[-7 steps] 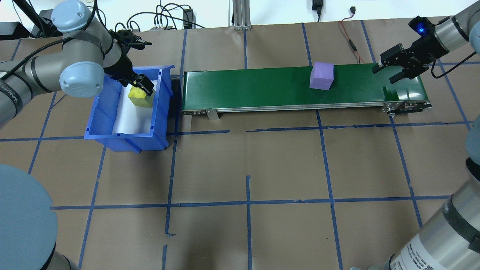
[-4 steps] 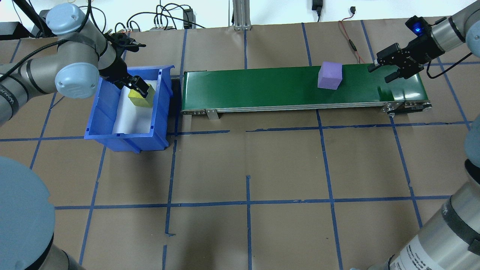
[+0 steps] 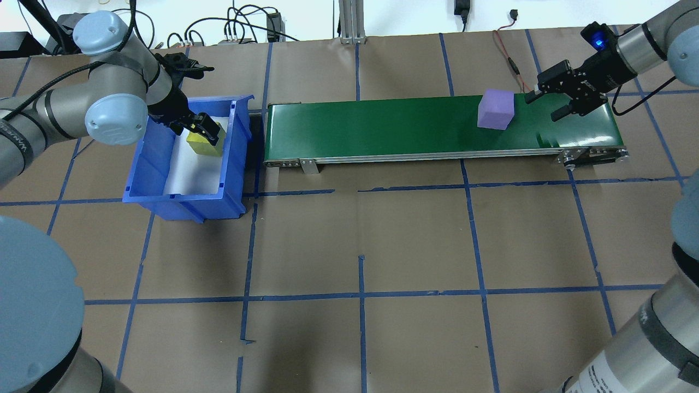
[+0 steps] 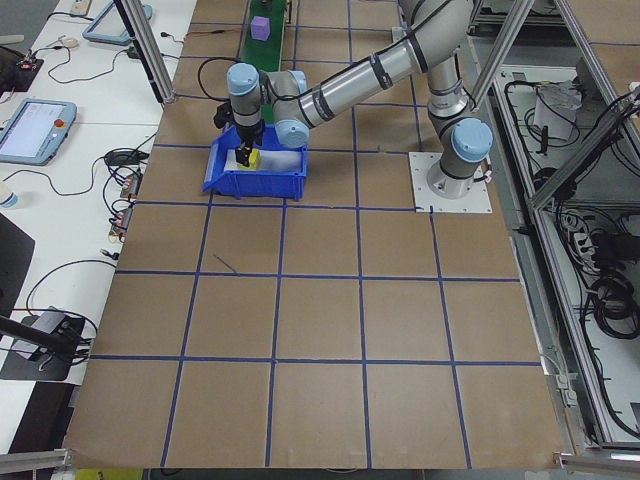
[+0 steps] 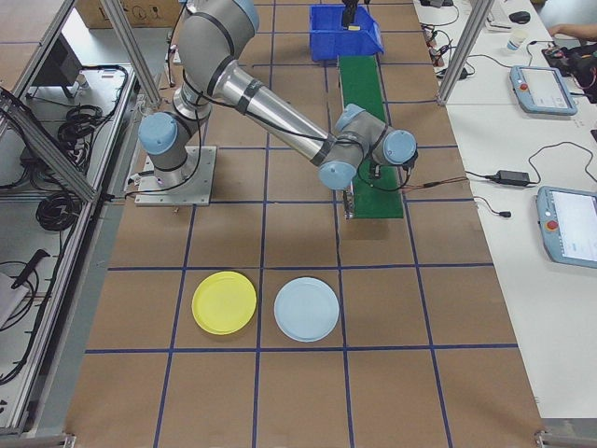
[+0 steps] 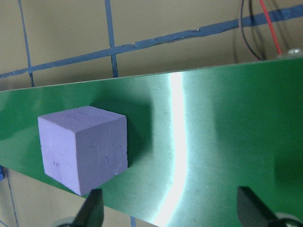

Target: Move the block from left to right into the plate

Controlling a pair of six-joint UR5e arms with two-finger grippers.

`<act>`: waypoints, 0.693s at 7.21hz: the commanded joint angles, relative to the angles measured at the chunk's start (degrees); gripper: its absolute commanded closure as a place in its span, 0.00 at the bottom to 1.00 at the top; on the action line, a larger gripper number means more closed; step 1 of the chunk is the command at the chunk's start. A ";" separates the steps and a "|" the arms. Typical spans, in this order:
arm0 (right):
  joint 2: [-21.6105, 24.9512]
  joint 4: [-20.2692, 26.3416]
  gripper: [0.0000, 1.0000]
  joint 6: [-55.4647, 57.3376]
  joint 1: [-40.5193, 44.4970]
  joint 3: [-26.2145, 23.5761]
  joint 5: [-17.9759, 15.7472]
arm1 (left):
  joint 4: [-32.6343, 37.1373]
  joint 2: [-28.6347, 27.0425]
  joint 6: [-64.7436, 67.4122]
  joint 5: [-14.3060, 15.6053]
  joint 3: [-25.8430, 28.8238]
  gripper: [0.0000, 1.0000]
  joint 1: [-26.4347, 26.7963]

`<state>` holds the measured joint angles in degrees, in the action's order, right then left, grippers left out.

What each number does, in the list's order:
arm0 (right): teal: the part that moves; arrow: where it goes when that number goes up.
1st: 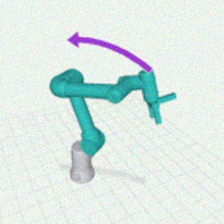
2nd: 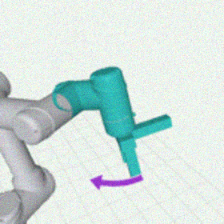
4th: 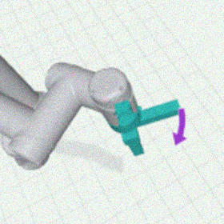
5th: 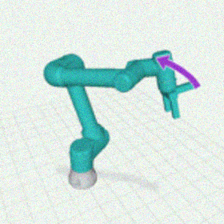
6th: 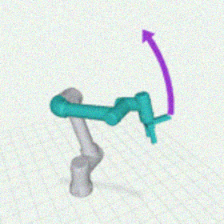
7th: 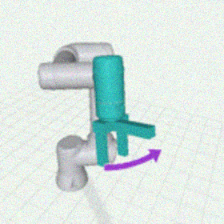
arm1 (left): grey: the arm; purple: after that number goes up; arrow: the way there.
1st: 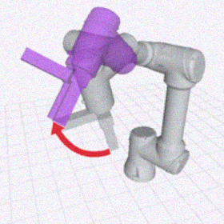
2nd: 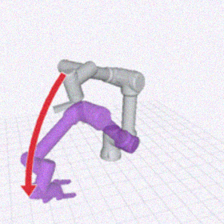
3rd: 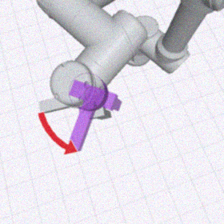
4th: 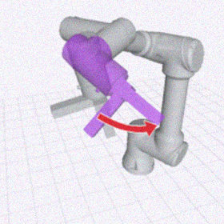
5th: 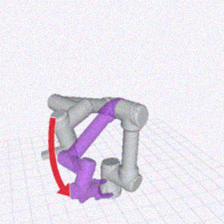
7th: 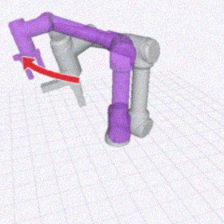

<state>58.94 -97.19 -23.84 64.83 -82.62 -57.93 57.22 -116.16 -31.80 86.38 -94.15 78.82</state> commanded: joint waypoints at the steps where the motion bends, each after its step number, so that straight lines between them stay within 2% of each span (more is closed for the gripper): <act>1: 0.21 -0.72 0.00 1.25 0.56 -0.26 -0.08 | 0.00 -1.16 0.24 0.02 0.11 0.03 0.02; 2: 0.21 -2.55 0.00 3.25 0.91 -0.34 -0.26 | -0.35 -1.26 0.07 0.02 0.20 0.22 0.02; 3: 0.12 -2.83 0.00 3.88 1.61 -0.34 -0.34 | -0.79 -1.35 0.24 0.11 0.11 0.47 0.02; 4: -0.05 -5.79 0.00 3.89 1.79 -0.43 -0.78 | -0.70 -1.43 0.33 0.02 0.02 0.61 0.02; 5: -0.49 -6.95 0.00 5.02 1.79 -0.43 -0.79 | -0.79 -1.26 0.51 -0.07 0.02 0.66 0.02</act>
<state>58.85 -102.18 -19.84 66.47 -83.02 -58.55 56.53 -117.47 -31.46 86.39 -94.09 78.84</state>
